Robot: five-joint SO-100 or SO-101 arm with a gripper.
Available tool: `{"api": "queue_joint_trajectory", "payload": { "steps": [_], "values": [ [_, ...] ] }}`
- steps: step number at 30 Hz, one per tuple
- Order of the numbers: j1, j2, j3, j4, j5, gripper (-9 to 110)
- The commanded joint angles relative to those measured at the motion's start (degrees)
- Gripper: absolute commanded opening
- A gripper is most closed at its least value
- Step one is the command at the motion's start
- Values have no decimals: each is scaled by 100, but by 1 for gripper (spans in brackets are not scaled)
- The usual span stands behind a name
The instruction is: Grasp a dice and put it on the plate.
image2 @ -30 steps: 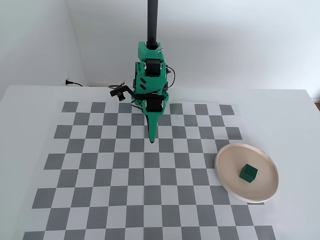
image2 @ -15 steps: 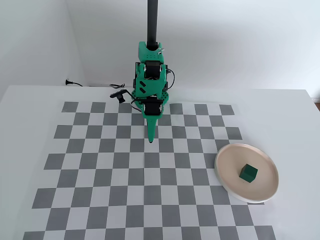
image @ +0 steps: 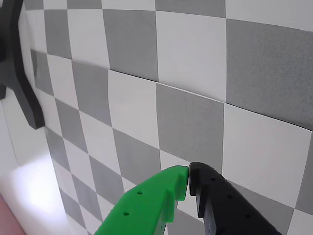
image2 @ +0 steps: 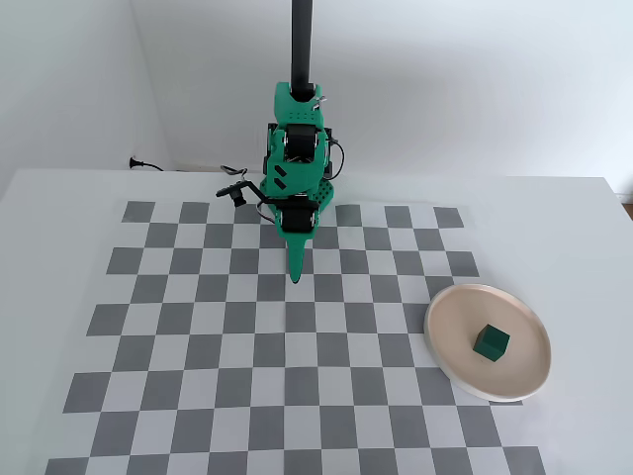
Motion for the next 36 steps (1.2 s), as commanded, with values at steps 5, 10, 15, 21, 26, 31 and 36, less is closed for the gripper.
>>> {"api": "queue_joint_trajectory", "payload": {
  "steps": [5,10,15,21,26,31,36],
  "values": [
    [35,44,-149,0,-35,-4],
    [35,44,-149,-18,-26,-4],
    [62,44,-141,-53,-9,-4],
    [97,44,-141,-70,0,-4],
    [97,44,-132,-70,-9,-4],
    [97,44,-132,-70,-9,-4],
    [97,44,-132,-70,-9,-4]
  ]
}}
